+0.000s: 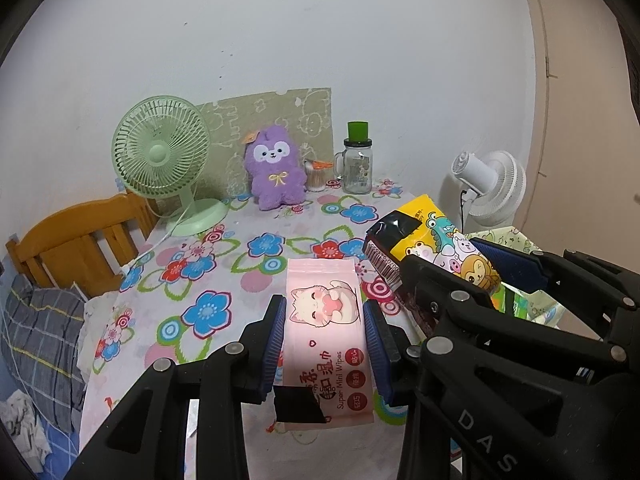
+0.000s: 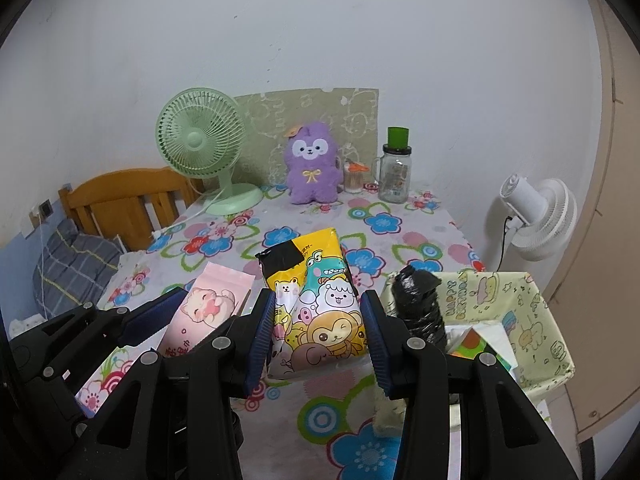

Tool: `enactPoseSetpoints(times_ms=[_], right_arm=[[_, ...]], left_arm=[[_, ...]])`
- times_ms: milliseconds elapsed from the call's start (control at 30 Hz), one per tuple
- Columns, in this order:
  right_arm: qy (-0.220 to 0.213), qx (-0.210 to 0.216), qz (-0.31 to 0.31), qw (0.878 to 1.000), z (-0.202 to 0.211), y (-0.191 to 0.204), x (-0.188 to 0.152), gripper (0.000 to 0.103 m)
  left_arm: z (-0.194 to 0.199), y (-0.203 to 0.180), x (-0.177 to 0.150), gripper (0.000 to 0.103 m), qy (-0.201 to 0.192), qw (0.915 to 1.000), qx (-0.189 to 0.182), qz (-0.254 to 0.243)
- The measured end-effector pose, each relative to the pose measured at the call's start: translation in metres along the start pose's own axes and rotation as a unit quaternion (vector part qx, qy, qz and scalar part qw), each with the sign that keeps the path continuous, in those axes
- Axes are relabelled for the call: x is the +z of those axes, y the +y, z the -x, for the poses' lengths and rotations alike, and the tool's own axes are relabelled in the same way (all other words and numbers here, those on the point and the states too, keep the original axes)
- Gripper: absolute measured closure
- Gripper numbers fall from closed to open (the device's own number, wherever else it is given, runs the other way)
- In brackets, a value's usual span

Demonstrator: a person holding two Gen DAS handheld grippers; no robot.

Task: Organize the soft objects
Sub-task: 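Carry the pink wipes pack and yellow snack bag with both grippers over the box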

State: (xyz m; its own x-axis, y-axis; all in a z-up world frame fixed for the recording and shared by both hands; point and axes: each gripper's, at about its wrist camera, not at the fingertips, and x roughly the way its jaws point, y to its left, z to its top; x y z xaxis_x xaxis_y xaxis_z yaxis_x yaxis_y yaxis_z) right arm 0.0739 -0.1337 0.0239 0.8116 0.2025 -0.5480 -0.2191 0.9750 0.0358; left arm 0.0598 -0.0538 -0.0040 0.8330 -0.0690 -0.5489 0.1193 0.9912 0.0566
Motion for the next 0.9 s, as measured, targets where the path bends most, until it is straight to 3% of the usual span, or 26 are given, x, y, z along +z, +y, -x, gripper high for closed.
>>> enactPoseSetpoints(times_ms=[900], right_arm=[[-0.001,-0.033,-0.022,0.999,-0.005,-0.065,0.002,0.056]], left_arm=[[-0.032,-0.059,0.019,0.064,0.002,0.9987,-0.041,-0.03]])
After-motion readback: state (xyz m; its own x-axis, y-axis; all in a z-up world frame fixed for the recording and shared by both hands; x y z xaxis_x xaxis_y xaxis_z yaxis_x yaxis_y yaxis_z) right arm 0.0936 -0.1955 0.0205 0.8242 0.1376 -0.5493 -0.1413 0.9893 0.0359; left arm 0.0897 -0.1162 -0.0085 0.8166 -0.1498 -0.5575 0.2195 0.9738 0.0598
